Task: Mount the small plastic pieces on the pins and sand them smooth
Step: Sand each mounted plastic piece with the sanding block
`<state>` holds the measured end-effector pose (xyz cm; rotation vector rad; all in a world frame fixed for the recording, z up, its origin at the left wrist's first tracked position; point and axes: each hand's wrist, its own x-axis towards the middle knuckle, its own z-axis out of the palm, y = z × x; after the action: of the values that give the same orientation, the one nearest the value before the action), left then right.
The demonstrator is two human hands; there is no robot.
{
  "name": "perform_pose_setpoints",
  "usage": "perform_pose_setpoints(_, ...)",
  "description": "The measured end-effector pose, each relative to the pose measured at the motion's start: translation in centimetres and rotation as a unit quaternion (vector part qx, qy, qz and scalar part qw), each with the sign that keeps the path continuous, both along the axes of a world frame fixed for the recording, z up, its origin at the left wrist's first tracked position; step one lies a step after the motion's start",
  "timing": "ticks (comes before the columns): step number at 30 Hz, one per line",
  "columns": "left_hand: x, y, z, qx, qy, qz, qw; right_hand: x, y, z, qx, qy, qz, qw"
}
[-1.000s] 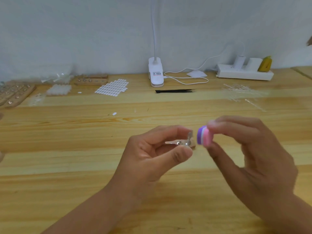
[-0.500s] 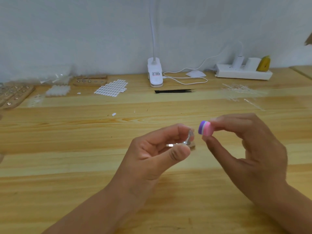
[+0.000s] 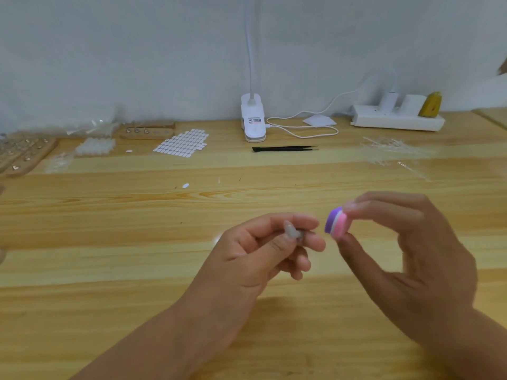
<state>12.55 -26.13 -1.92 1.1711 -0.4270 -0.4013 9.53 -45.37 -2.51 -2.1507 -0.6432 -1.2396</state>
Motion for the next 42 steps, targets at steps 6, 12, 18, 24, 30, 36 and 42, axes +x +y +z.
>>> perform_pose_setpoints(6,-0.4,-0.2,-0.1,0.027,-0.009,0.042,0.999,0.2,0.1,-0.2,-0.025,-0.004,0.015,1.000)
perform_pose_setpoints(12,-0.3,0.1,0.1,0.102,-0.049,0.089,0.990,0.9,-0.7,-0.4,-0.052,0.013,0.030,0.998)
perform_pose_setpoints(18,-0.2,0.2,0.2,0.111,-0.056,0.071,0.990,0.5,-0.5,-0.9,-0.086,0.006,0.071,0.994)
perform_pose_setpoints(24,-0.1,0.5,0.6,0.131,-0.065,0.086,0.985,0.8,-0.7,-0.4,-0.051,0.008,0.055,0.997)
perform_pose_setpoints(30,-0.2,0.4,0.9,0.100,-0.076,0.089,0.988,1.3,-1.4,-0.3,-0.075,0.013,0.033,0.997)
perform_pose_setpoints(36,-0.4,0.4,1.0,0.097,-0.106,0.081,0.986,1.1,-0.9,-0.8,-0.125,-0.007,0.044,0.991)
perform_pose_setpoints(42,1.2,1.1,0.8,0.163,-0.191,0.200,0.947,2.0,-1.3,-0.2,-0.062,0.035,-0.030,0.997)
